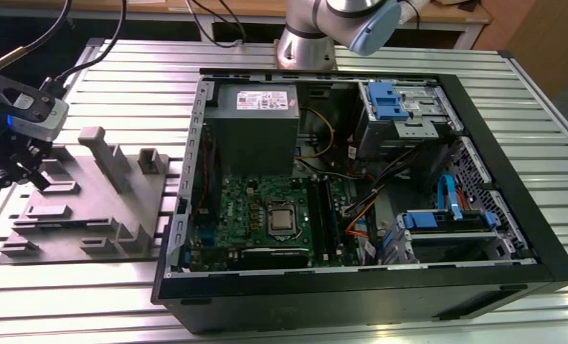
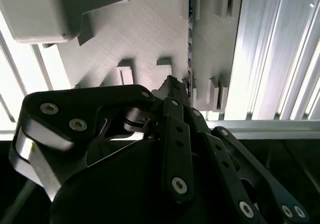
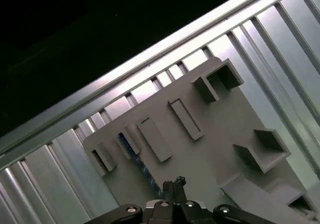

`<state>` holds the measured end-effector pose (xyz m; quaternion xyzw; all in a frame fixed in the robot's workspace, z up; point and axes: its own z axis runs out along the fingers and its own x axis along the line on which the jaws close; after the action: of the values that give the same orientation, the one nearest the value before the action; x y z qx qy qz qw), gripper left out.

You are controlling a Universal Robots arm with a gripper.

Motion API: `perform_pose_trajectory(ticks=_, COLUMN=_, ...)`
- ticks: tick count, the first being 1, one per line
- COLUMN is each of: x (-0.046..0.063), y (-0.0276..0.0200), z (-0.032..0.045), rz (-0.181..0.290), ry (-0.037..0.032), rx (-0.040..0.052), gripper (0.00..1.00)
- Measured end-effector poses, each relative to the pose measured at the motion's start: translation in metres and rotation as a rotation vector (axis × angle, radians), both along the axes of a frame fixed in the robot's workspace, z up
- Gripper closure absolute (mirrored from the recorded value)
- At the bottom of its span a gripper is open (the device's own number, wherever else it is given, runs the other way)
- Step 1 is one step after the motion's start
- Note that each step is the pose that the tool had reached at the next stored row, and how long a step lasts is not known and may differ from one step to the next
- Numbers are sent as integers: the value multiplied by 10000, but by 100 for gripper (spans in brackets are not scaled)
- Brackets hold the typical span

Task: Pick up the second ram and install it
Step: 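Pick up the second ram and move it above second insertion slot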

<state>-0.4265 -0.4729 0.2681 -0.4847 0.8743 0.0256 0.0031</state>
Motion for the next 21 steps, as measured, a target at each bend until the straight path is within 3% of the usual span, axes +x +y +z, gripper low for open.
perform_pose_trajectory(ticks=21, x=0, y=0, z=-156, rz=3815, ry=0, rx=0, gripper=90)
